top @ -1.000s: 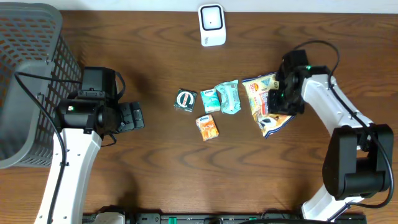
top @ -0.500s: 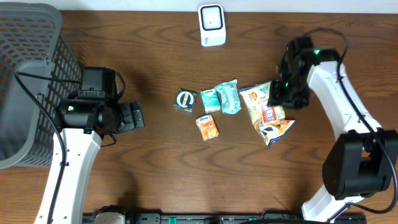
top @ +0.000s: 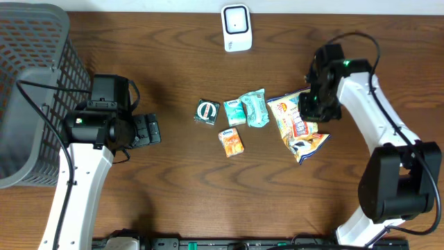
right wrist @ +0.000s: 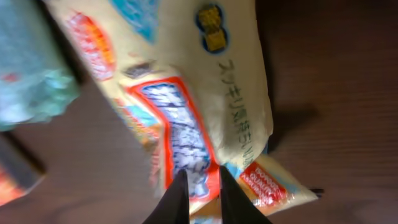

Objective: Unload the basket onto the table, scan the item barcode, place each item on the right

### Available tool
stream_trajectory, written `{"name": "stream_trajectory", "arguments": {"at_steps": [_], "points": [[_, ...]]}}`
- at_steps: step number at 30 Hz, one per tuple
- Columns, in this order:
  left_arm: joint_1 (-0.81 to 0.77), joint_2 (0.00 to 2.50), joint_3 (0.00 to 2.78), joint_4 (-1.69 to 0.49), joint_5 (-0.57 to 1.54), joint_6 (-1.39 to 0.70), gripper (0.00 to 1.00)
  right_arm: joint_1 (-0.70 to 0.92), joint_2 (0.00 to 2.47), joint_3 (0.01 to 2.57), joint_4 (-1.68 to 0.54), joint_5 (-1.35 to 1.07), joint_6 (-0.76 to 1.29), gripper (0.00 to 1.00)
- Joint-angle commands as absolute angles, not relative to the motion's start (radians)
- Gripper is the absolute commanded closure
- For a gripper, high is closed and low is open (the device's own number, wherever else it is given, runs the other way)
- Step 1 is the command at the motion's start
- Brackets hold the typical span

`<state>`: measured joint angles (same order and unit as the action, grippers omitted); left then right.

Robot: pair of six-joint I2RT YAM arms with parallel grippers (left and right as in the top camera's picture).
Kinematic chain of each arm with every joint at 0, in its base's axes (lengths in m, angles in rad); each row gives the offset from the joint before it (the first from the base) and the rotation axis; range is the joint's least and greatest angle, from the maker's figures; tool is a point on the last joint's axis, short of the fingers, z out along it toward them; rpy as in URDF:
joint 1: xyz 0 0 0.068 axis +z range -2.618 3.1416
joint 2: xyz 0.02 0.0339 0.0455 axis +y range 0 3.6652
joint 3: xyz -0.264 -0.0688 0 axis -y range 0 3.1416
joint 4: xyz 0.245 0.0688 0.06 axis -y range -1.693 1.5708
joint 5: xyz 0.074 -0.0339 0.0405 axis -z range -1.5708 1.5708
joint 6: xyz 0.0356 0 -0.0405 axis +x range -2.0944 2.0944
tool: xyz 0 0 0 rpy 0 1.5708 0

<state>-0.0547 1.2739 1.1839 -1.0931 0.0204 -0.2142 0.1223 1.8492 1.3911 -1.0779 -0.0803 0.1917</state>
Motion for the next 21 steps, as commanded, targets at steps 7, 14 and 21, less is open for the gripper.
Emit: {"name": "stream_trajectory", "arguments": {"at_steps": [7, 14, 21], "points": [[-0.059, 1.279, 1.179, -1.095, 0.015, -0.231, 0.02, 0.126, 1.853, 1.237, -0.852, -0.105, 0.293, 0.96], [-0.059, 1.279, 1.179, -1.095, 0.015, -0.231, 0.02, 0.126, 1.853, 1.248, -0.704, -0.213, 0.389, 0.99], [-0.059, 1.279, 1.179, -1.095, 0.015, -0.231, 0.02, 0.126, 1.875, 1.365, -0.684, -0.283, 0.41, 0.99]]}}
